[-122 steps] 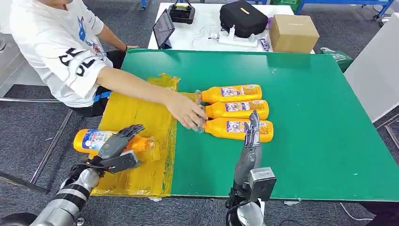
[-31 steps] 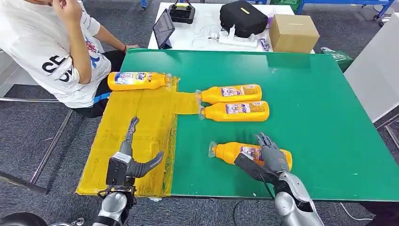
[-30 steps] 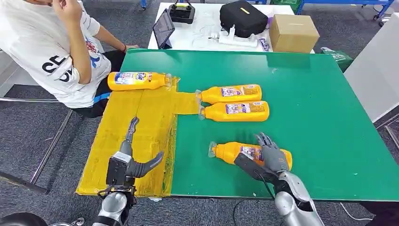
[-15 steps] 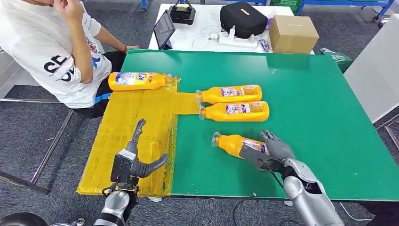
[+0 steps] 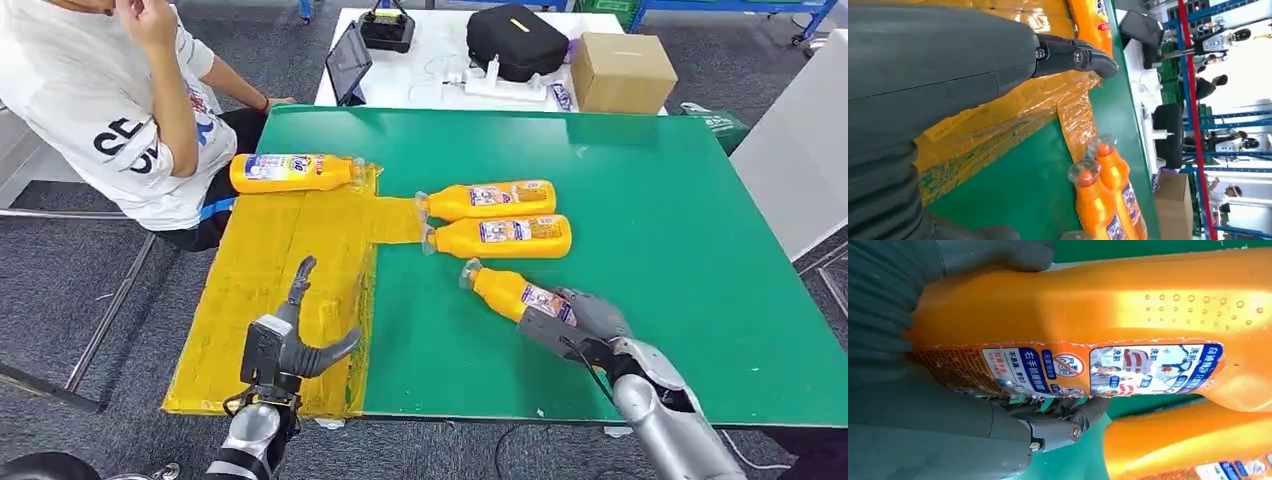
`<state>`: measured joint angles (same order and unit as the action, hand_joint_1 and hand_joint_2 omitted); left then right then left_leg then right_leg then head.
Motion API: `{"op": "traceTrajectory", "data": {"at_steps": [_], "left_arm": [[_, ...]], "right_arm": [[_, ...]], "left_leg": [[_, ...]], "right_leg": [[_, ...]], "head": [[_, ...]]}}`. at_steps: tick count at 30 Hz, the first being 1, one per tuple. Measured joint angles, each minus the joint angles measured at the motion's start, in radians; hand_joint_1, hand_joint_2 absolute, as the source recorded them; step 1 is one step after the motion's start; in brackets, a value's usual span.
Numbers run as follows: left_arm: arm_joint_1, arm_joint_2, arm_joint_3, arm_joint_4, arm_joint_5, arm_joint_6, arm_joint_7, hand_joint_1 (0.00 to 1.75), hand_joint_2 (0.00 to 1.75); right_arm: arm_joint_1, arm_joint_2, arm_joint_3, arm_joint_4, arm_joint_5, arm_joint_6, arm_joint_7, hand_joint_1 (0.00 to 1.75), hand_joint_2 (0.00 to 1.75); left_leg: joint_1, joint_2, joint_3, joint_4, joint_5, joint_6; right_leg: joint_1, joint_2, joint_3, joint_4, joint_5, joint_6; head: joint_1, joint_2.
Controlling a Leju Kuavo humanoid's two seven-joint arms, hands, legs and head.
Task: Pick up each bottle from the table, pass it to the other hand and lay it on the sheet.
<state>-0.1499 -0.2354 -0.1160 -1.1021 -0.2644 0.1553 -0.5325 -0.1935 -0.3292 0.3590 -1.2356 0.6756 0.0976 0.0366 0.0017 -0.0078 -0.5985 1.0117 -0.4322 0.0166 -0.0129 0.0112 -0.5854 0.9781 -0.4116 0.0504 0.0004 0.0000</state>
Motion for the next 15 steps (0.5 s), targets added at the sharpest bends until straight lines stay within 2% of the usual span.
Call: {"op": "traceTrajectory", "data": {"at_steps": [4,6,11,15], "left_arm": [[-0.001,-0.003,0.0,0.004,0.0,0.0,0.0,0.0,1.75],[0.0,-0.003,0.0,0.004,0.002,0.0,0.0,0.0,1.75],[0.02,-0.009,0.0,-0.011,0.025,-0.008,-0.002,0.0,1.75],[0.031,-0.023,-0.022,-0.03,0.136,-0.112,0.036,0.0,1.75]], "right_arm": [[0.008,0.007,-0.003,-0.01,-0.003,-0.012,-0.003,1.75,1.75],[0.02,0.018,-0.009,-0.018,-0.02,-0.057,-0.032,1.75,1.75],[0.099,0.16,-0.083,-0.165,-0.056,-0.379,-0.285,1.75,1.75],[0.116,0.27,-0.134,-0.331,0.05,-0.724,-0.459,1.75,1.75]], "left_leg": [[0.001,0.001,0.0,0.0,0.0,0.0],[0.001,0.0,0.0,0.0,0.0,0.0],[0.001,0.003,-0.007,0.0,0.001,0.0],[0.002,-0.001,-0.009,0.0,0.002,-0.002]], "right_leg": [[0.001,0.0,0.0,0.0,0.0,0.0],[0.001,0.0,0.0,0.0,0.0,0.0],[0.001,0.001,-0.009,0.002,0.002,-0.002],[0.002,-0.002,-0.01,0.002,0.002,-0.003]], "head": [[0.0,0.0],[0.0,0.0],[-0.001,0.0],[0.0,0.0]]}}
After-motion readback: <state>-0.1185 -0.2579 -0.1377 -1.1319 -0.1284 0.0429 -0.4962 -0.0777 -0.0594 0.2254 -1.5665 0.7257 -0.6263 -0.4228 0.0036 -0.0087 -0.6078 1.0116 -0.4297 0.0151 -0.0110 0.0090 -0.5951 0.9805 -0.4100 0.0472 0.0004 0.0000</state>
